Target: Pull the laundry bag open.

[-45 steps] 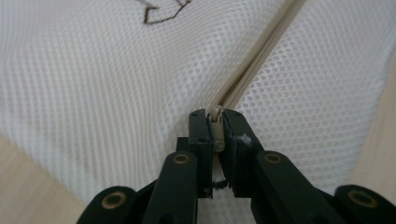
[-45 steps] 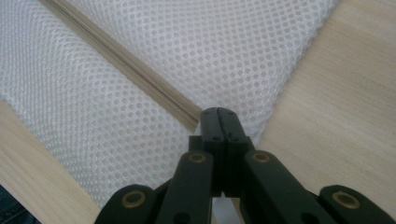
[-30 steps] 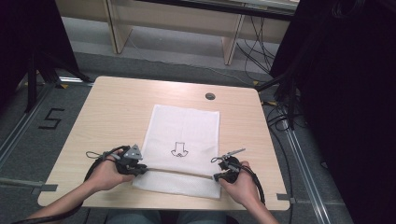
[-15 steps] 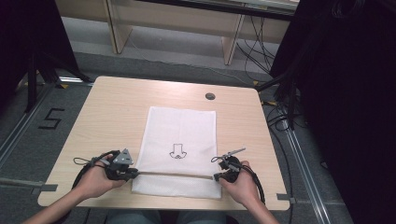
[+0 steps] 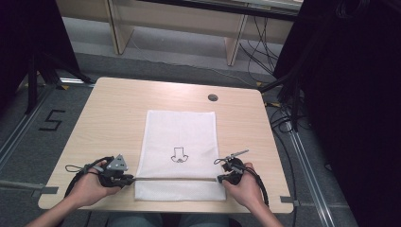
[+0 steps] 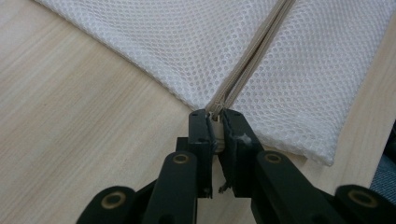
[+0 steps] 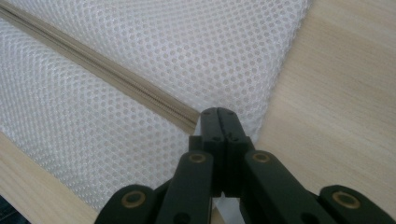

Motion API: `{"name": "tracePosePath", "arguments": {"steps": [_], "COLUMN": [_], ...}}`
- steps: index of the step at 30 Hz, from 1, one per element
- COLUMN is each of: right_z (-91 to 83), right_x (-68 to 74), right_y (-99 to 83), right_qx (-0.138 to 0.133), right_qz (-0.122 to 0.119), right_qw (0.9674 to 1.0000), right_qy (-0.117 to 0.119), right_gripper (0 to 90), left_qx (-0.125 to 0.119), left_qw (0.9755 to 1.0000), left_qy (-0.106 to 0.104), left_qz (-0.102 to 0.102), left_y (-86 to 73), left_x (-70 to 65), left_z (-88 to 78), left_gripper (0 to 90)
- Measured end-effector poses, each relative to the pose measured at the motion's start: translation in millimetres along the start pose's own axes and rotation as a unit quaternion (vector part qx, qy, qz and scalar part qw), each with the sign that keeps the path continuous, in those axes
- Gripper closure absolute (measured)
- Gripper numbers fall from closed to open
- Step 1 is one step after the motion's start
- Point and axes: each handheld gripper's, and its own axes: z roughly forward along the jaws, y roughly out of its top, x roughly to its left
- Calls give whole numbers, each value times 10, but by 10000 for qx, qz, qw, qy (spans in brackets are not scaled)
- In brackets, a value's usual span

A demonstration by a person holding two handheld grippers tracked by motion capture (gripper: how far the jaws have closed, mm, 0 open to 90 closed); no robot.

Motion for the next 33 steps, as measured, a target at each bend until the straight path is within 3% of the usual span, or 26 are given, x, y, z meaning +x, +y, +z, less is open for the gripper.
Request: {"name": "tracePosePath", "arguments": {"steps": [1, 3, 6, 10, 15, 17, 18, 19, 20, 22, 23, 24, 26, 28, 29, 30, 31, 32, 33], "right_z": [2, 2, 3, 3, -1, -8, -4, -14, -21, -70, -93, -114, -162, -203, -208, -233, -238, -282, -292], "right_x": [-16, -16, -16, -14, -31, -42, -59, -63, -68, -46, -27, -45, -41, -67, -62, -76, -89, -92, -99], "right_y": [0, -4, -5, -5, -14, -24, -22, -21, -19, -34, -39, -42, -50, -62, -72, -76, -96, -101, -109], "right_qx": [-36, -46, -55, -58, -52, -58, -117, -136, -70, -305, -297, -412, -530, -681, -763, -700, -872, -752, -806], "right_qz": [-85, -45, -55, -71, -100, 7, -18, -18, 93, -74, 33, -88, -60, -74, 37, 3, 0, -5, 12], "right_qw": [10000, 10000, 10000, 10000, 9999, 9999, 9998, 9997, 9998, 9993, 9994, 9989, 9984, 9975, 9968, 9973, 9959, 9969, 9964], "right_qy": [-15, -14, -14, -1, 37, 89, 127, 200, 129, 202, 159, 195, 208, 185, 235, 214, 256, 233, 256], "right_gripper": [900, 900, 900, 900, 900, 898, 873, 823, 771, 749, 743, 733, 700, 664, 657, 651, 641, 634, 626], "left_qx": [4, 20, 71, 50, -168, -291, -404, -456, -590, -763, -853, -890, -1017, -1282, -1287, -1475, -1533, -1628, -1694], "left_qw": [10000, 10000, 10000, 10000, 9998, 9993, 9985, 9983, 9975, 9961, 9950, 9952, 9936, 9894, 9895, 9855, 9843, 9819, 9801], "left_qy": [-3, -22, 27, 8, 0, 1, 23, -3, 33, 43, 78, 93, 147, 148, 163, 188, 232, 257, 238], "left_qz": [26, -75, -11, -68, -107, -233, -361, -363, -385, -451, -505, -394, -460, -668, -641, -821, -844, -928, -1003], "left_y": [-4, -16, -22, -29, -35, -29, -20, -3, 18, 48, 62, 71, 79, 92, 96, 108, 106, 98, 77], "left_x": [-1, -4, 7, 6, 21, 24, 23, 24, 18, 4, 0, 8, -1, -16, -8, -32, -41, -56, -69], "left_z": [7, 24, 33, 46, 44, 38, 37, 14, -1, -29, -34, -50, -59, -81, -110, -146, -176, -203, -247], "left_gripper": [822, 822, 821, 820, 810, 741, 672, 627, 599, 537, 519, 502, 469, 435, 427, 418, 409, 408, 408]}}
